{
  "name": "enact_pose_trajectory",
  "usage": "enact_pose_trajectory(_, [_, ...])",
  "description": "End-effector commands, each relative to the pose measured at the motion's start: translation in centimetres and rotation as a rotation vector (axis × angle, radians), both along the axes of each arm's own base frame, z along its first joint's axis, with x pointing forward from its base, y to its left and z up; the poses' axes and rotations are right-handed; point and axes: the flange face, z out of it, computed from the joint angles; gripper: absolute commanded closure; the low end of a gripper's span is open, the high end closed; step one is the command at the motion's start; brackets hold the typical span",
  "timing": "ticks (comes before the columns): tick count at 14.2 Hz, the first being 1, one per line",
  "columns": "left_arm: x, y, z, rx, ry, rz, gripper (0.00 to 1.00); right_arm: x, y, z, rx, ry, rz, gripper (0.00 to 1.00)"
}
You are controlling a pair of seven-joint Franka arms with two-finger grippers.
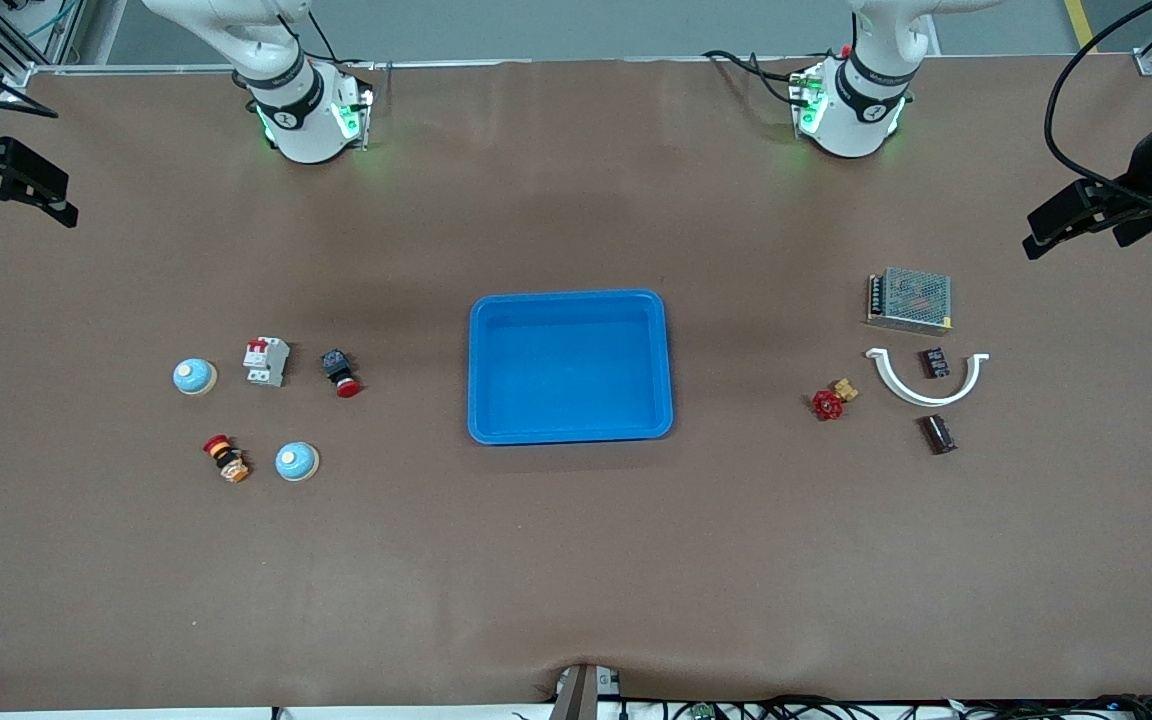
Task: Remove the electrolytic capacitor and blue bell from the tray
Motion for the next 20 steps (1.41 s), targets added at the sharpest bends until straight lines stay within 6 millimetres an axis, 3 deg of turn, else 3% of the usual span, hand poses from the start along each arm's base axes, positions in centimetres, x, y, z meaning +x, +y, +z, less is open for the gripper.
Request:
enact_pose_trajectory(1, [-1.3, 0.1, 0.6, 0.006, 0.000, -0.021, 0.00, 0.3, -0.3, 0.7, -0.009, -0.016, -0.035, 0.00])
enact_pose_trajectory(4, [-1.4, 0.4, 0.5, 0.009, 0.004, -0.017, 0.00, 0.2, -0.8, 1.8, -0.006, -0.040, -0.129, 0.00])
enact_pose_trajectory(10, [-1.4, 0.0, 0.4, 0.008, 0.004, -0.024, 0.00, 0.4, -1.2, 1.4, 0.012, -0.039, -0.125, 0.00])
enact_pose_trajectory(13, [-2.2, -1.5, -0.1, 0.013, 0.001, -0.049, 0.00, 0.3, -0.7, 1.6, 0.013, -0.044, -0.111, 0.00])
enact_pose_trajectory(20, [-1.9, -0.9, 0.2, 0.013, -0.007, -0.098, 0.00, 0.3, -0.7, 1.6, 0.012, -0.048, -0.069, 0.00])
